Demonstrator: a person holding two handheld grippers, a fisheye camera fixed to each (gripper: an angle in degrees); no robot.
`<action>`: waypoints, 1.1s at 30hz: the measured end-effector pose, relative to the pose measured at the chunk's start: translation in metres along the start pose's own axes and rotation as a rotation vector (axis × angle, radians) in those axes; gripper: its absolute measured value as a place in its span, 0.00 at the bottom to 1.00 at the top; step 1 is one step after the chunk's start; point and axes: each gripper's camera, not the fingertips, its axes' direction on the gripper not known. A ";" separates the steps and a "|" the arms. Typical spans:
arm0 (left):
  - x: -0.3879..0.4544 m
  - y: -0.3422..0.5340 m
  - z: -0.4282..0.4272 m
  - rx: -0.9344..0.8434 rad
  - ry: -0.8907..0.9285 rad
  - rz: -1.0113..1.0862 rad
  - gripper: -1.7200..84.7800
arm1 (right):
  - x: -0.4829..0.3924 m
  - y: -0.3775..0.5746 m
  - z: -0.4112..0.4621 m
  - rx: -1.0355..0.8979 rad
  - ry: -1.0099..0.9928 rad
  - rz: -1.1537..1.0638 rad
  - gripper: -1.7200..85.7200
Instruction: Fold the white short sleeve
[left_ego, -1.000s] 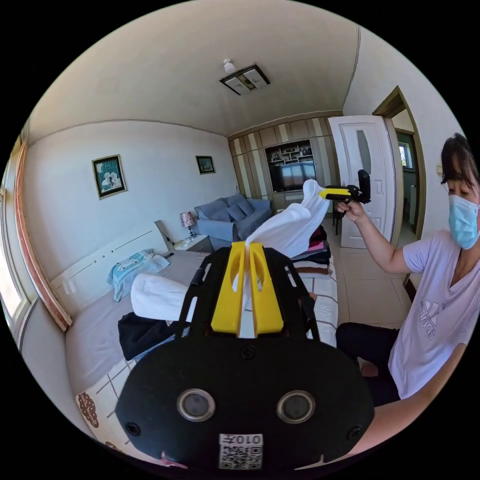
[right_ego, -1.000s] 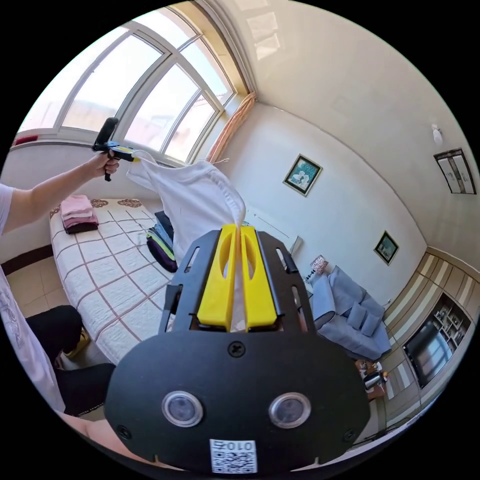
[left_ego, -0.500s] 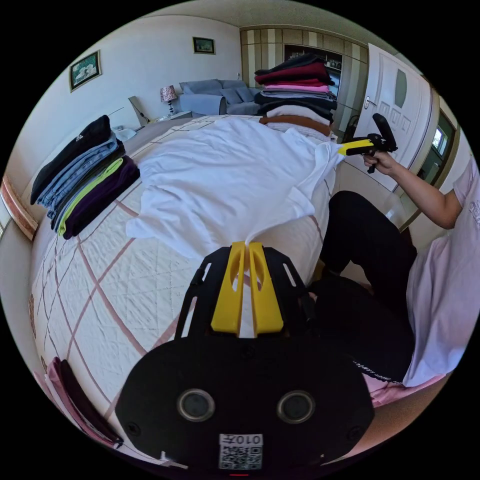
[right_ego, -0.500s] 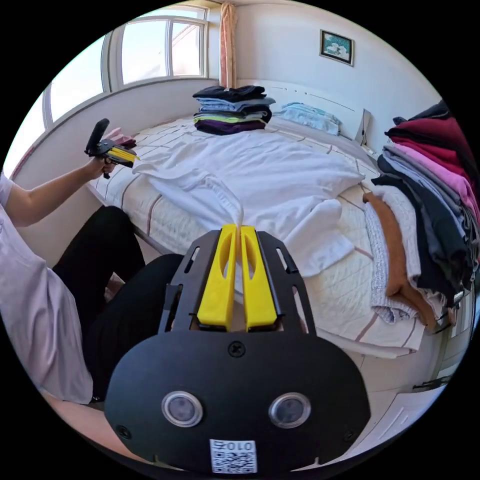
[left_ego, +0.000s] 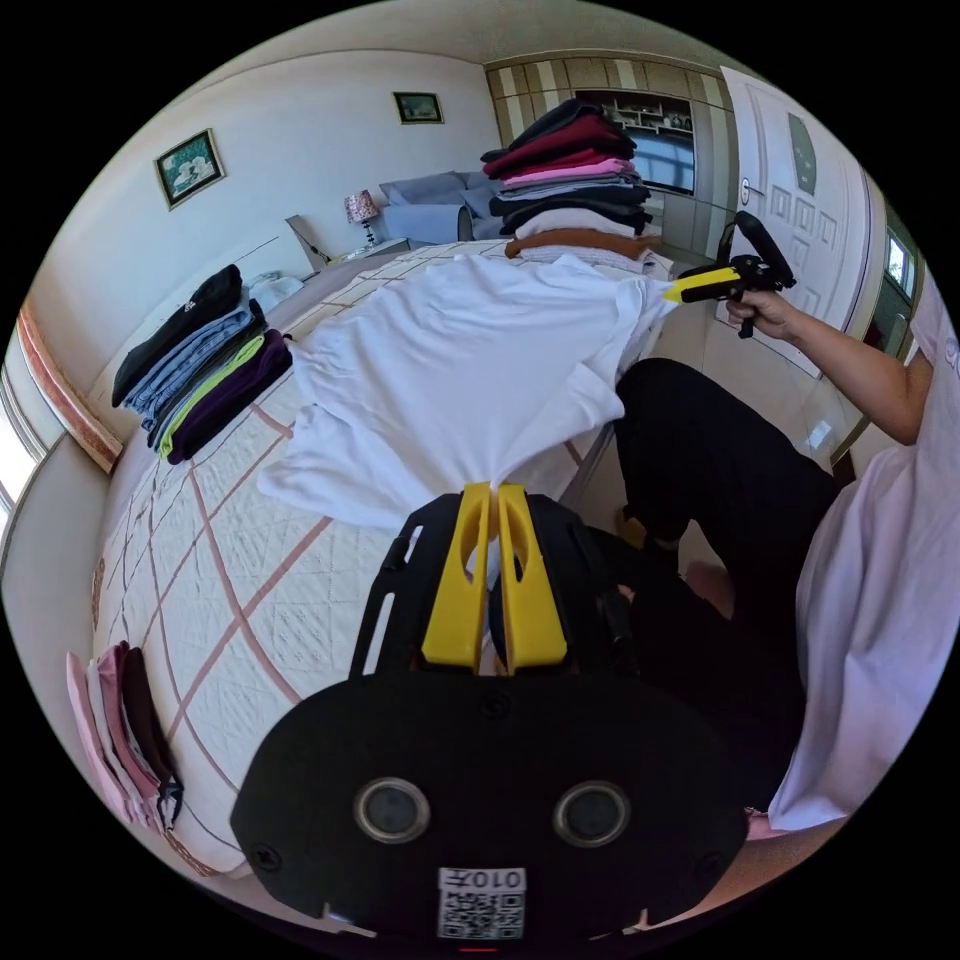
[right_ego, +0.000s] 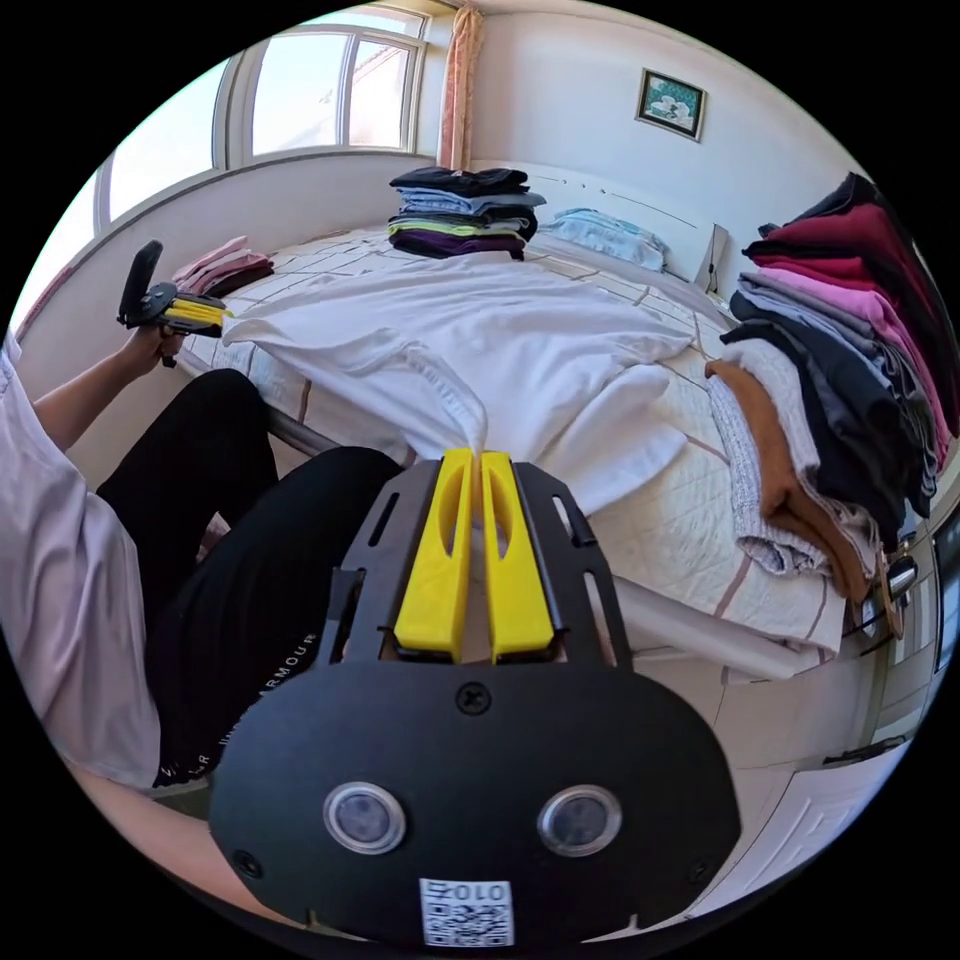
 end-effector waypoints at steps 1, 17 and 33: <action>0.001 0.000 -0.001 0.007 0.003 0.006 0.02 | 0.001 0.004 -0.005 -0.012 -0.002 -0.008 0.06; -0.137 0.063 -0.012 0.057 0.078 -0.508 0.11 | 0.021 0.063 -0.035 0.020 -0.081 0.111 0.05; -0.275 0.025 0.022 0.053 -0.004 -0.765 0.03 | 0.046 0.072 -0.046 0.075 -0.021 0.232 0.04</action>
